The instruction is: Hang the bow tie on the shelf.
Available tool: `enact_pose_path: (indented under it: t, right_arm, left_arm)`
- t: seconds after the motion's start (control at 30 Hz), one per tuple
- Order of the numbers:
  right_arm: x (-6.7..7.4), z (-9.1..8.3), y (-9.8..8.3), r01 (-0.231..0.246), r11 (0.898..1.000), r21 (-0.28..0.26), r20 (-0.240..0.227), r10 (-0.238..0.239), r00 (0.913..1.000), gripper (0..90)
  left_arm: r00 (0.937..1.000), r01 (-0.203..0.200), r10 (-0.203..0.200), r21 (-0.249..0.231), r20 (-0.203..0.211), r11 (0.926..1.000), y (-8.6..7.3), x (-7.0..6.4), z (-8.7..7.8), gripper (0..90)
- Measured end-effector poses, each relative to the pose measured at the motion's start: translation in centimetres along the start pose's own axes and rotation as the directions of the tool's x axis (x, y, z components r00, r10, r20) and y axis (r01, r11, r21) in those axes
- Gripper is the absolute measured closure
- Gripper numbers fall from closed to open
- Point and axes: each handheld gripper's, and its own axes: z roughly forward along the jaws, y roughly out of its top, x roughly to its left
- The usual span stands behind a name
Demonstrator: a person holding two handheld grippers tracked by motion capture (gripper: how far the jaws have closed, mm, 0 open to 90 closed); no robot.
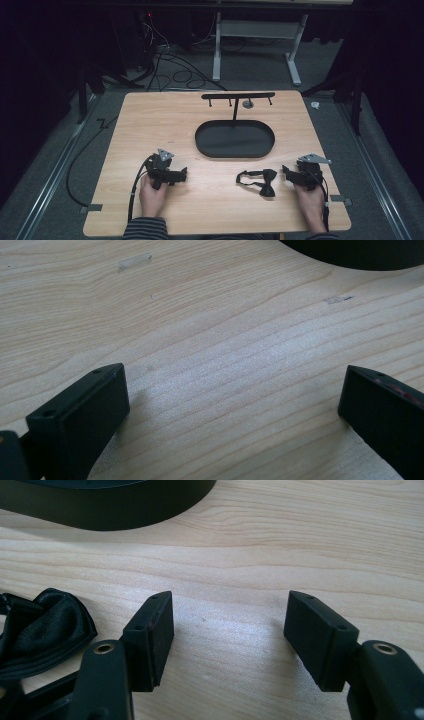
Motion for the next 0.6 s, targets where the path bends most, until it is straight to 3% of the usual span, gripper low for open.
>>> enact_pose_path:
  t: [0.43,0.6]
  right_arm:
    - [-0.1,-0.2,0.2,-0.012,1.0,-0.009,-0.035,0.012,0.9993,45.6]
    - [0.4,-1.0,0.4,-0.023,0.999,-0.044,-0.089,0.019,0.9959,50.5]
  left_arm:
    - [1.0,-0.002,0.002,0.001,-0.001,1.0,0.0,0.0,0.0,0.3]
    - [1.0,-0.001,0.001,0.001,0.0,1.0,0.0,0.0,0.0,0.3]
